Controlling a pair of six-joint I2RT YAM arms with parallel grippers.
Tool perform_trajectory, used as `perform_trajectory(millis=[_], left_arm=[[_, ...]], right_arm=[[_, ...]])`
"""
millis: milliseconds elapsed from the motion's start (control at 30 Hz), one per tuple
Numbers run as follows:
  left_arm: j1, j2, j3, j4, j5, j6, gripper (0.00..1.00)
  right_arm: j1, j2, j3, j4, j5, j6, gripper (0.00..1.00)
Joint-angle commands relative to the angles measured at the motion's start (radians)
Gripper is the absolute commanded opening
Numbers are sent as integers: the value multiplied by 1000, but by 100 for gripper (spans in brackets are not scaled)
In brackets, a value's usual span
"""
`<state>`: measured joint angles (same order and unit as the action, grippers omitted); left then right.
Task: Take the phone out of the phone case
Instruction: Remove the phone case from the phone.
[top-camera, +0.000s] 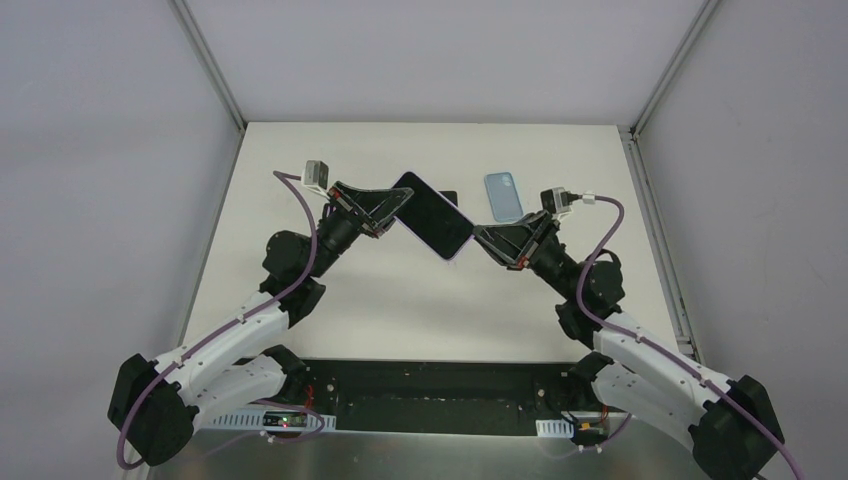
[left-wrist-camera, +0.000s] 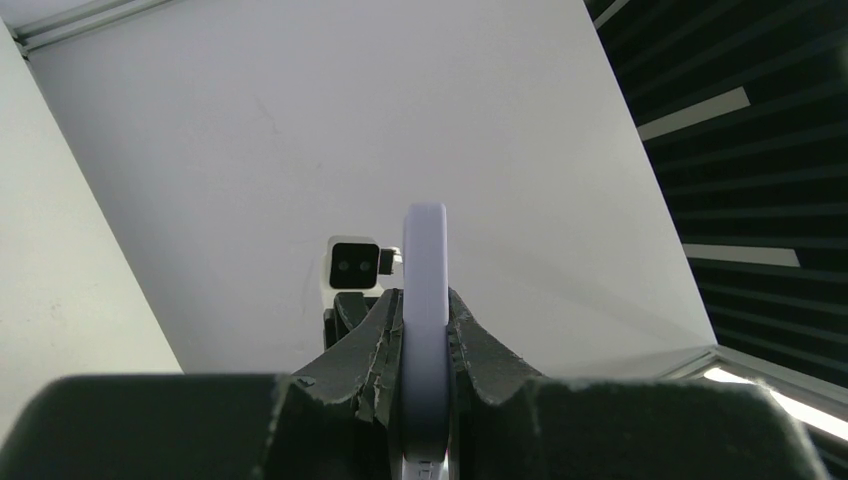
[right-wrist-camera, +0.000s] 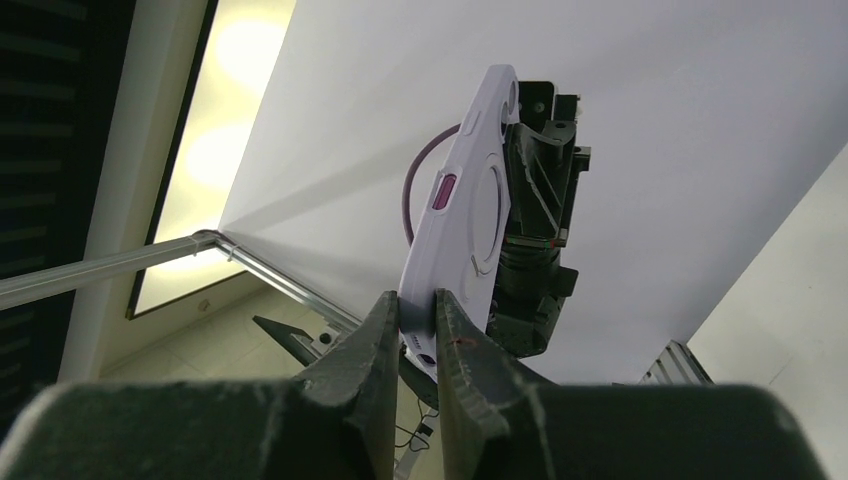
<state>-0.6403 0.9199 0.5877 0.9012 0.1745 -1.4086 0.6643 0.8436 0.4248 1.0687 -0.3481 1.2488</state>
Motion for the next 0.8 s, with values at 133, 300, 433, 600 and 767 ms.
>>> perform_trajectory(millis=[133,300,433,600,767], left_arm=[[1,4,80,121,3,-58,0],[1,-5,102,123,5,-59,0],[-3,-5,110,122,0,-65,0],[-17,19,133,125,6,-83,0],[-22,62,144,129,21,-111,0]], right_arm=[[0,16,8,283,-16,49,20],[-2,19,-22,284,2,40,18],[-1,28,-21,300,-2,40,13],[0,39,6,337,-30,58,7],[0,6,51,338,-73,54,5]])
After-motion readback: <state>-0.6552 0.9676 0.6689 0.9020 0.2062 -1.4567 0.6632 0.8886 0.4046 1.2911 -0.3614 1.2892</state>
